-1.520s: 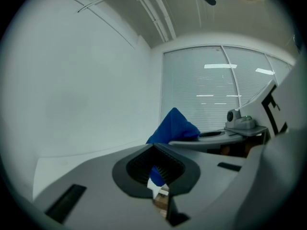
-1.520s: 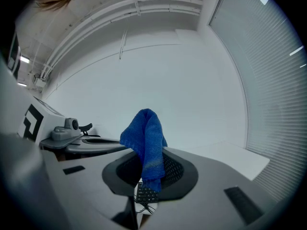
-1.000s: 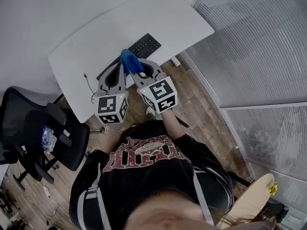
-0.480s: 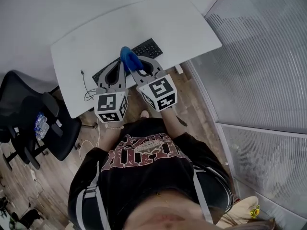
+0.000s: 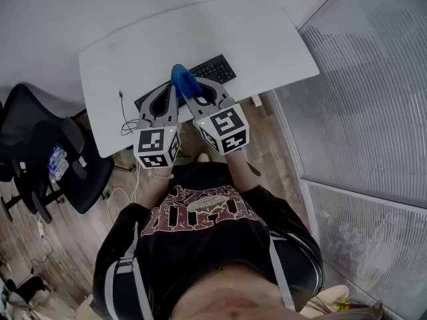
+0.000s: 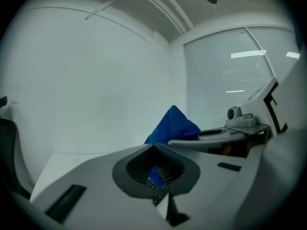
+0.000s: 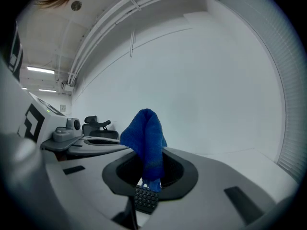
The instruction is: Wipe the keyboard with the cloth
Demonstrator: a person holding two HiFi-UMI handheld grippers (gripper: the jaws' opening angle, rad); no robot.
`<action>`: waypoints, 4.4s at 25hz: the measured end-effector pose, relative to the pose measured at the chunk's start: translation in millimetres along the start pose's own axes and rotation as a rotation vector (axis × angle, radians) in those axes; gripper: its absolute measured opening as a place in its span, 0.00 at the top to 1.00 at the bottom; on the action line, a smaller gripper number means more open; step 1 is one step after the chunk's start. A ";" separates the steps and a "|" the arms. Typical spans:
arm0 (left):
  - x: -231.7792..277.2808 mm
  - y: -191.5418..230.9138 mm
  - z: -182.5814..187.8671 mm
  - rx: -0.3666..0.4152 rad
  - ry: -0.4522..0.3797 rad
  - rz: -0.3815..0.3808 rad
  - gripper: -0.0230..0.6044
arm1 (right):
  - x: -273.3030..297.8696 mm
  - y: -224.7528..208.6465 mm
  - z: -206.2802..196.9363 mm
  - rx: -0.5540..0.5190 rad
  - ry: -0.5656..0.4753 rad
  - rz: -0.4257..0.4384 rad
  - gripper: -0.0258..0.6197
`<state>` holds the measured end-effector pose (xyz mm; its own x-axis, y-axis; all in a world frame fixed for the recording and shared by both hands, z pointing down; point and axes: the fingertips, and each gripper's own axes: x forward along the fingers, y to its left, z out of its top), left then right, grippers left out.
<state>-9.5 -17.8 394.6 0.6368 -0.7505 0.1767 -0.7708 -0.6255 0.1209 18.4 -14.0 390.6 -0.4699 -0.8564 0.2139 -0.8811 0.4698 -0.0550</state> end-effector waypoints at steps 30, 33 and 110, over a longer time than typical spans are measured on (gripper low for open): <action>20.3 166.1 -9.8 -0.057 0.031 0.105 0.91 | 166.6 44.0 6.3 -0.033 0.069 0.110 0.86; 16.8 180.5 -20.3 -0.060 0.054 0.141 0.91 | 180.1 52.7 -0.5 -0.028 0.090 0.148 0.86; -16.2 199.8 -284.2 -0.327 0.631 0.505 0.91 | 234.6 50.2 -219.1 -0.161 0.631 0.536 0.86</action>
<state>-179.5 -70.1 693.4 0.1616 -0.6026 0.7815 -0.9867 -0.0845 0.1389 -124.4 -144.3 651.7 -0.6627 -0.2508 0.7056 -0.5063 0.8443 -0.1755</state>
